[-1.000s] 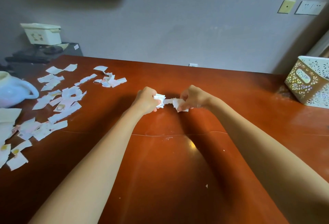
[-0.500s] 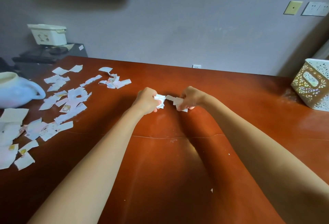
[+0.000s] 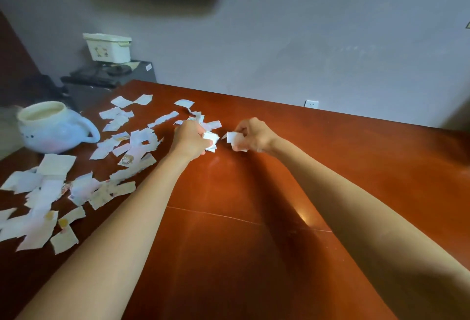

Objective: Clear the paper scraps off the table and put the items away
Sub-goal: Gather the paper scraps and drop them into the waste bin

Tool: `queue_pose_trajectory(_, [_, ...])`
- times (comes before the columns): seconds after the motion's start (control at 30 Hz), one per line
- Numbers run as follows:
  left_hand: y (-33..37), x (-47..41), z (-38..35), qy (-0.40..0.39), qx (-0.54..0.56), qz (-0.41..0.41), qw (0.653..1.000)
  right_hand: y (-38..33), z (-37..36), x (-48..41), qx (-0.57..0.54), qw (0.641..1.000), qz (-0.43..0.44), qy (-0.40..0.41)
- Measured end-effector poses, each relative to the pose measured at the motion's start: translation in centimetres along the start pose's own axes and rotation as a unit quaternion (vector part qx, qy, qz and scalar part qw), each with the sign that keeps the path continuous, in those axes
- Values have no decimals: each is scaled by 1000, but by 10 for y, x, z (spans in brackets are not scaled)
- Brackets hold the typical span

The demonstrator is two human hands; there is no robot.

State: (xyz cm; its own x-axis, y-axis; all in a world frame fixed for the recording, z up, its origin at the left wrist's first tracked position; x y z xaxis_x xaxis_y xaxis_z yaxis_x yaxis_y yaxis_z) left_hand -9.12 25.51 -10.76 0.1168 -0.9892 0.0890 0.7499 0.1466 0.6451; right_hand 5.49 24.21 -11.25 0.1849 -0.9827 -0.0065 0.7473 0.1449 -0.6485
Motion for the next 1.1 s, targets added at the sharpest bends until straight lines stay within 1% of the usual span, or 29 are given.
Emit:
queue_pose_trajectory(0.1, [-7, -29, 10, -9, -26, 10, 1000, -5, -5, -34, 14, 1000, 10, -4])
queue_pose_trajectory(0.2, [-11, -58, 12, -15, -48, 20, 999, -10, -12, -62, 41, 998, 32, -37])
queue_pose_trajectory(0.33, [-11, -86, 5, -30, -116, 0, 993, -7, -22, -87, 96, 991, 54, -73])
queue_pose_trajectory(0.4, [-12, -95, 3, -37, -125, -11, 991, -5, -22, -95, 90, 991, 67, -79])
queue_pose_trajectory(0.53, [-10, -97, -5, -88, -96, -52, 990, -6, -26, -102, 46, 990, 69, -112])
queue_pose_trajectory(0.67, [-10, -88, -7, -126, -71, -69, 987, -10, -31, -100, 30, 993, 68, -97])
queue_pose_trajectory(0.83, [-10, -64, -2, -131, -35, -94, 986, -10, -31, -82, 27, 994, 66, -89])
queue_pose_trajectory(1.1, [-10, -23, 0, -132, -4, -108, 985, -5, -22, -34, -32, 996, 39, -75])
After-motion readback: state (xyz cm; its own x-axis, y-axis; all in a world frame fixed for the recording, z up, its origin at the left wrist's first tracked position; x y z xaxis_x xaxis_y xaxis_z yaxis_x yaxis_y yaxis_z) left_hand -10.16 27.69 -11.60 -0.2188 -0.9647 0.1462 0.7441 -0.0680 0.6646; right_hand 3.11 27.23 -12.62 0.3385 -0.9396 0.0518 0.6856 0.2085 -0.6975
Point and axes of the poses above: each hand's wrist, its own x-axis away from the middle knuckle, its own z-axis out of the back of the hand, y = z × x, the point moved 6 cm from there along -x, towards the middle knuckle, and after that the axes turned 11 degrees about z, right-handed, at the moved point
